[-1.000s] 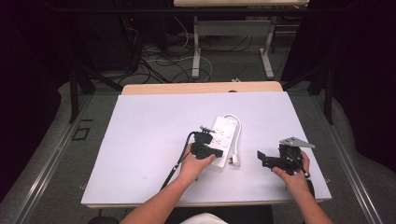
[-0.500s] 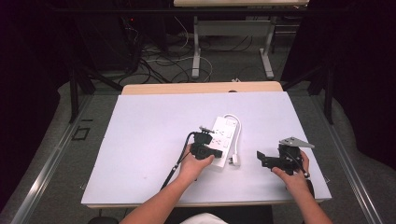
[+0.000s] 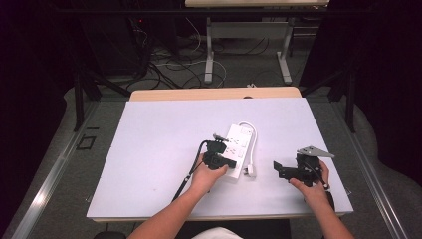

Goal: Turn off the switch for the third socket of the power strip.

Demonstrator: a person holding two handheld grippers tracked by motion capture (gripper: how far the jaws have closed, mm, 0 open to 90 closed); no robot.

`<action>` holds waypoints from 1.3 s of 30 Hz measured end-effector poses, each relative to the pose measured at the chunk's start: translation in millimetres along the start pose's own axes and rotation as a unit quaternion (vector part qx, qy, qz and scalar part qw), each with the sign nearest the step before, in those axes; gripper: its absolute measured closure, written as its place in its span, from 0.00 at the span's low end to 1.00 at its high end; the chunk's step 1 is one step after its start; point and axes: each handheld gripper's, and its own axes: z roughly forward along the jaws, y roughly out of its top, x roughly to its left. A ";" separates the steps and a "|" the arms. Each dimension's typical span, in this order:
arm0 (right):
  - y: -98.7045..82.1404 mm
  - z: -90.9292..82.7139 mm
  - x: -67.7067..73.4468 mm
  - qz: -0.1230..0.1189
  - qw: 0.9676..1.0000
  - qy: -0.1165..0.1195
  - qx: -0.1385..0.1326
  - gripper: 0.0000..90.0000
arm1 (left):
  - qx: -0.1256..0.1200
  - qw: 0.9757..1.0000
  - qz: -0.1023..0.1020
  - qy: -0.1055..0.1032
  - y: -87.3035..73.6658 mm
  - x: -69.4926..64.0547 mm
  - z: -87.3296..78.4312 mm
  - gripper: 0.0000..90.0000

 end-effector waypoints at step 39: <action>-0.4 0.3 -0.7 0.009 1.000 -0.003 -0.003 0.03 | 0.005 1.000 0.010 0.014 4.0 -4.1 1.1 1.00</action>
